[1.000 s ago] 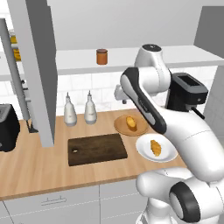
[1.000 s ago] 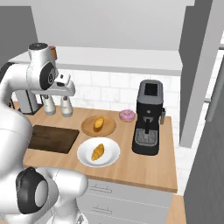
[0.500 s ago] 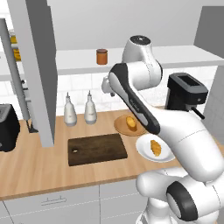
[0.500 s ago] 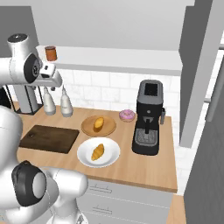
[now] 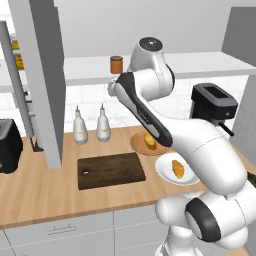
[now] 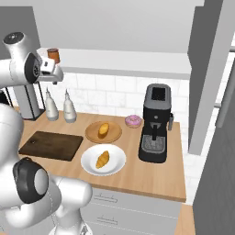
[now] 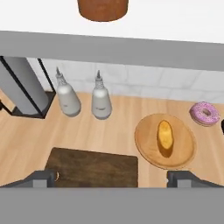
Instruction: From the different types of pastries on the counter, select a croissant and place it on the cutting board. Then retrieve a jar of jam from the cabinet and place it alongside the croissant on the cutting board.
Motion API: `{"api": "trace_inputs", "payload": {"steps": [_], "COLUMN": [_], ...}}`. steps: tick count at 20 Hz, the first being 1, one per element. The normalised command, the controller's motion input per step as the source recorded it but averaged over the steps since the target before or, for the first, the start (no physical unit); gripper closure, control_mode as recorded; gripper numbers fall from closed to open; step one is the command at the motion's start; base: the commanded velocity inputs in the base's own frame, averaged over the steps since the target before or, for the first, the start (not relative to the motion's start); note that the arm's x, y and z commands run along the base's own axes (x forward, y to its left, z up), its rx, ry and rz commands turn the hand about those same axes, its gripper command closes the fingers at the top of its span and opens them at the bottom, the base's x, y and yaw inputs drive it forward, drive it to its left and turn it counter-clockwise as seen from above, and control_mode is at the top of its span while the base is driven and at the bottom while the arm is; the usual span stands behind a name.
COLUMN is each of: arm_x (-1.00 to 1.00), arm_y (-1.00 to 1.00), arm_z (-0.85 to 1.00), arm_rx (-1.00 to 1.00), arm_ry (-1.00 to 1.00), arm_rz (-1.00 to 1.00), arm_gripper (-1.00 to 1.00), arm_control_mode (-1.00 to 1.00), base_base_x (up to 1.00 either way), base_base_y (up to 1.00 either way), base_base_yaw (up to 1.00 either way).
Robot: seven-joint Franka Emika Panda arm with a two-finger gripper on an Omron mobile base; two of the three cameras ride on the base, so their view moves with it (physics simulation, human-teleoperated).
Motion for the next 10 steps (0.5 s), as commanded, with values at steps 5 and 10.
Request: {"api": "trace_inputs", "payload": {"steps": [5,10], "arm_x": [0.44,0.32], "arm_y": [0.26,0.05], "arm_z": [0.39,0.63], "arm_rx": [0.01,0.01], "arm_ry": [-0.17,-0.05], "arm_rz": [0.02,0.07], "arm_gripper": [-1.00,-1.00], "arm_control_mode": [-1.00,-1.00], "base_base_x": [0.00,0.00], "base_base_y": [0.00,0.00], "base_base_yaw": [0.00,0.00]}}
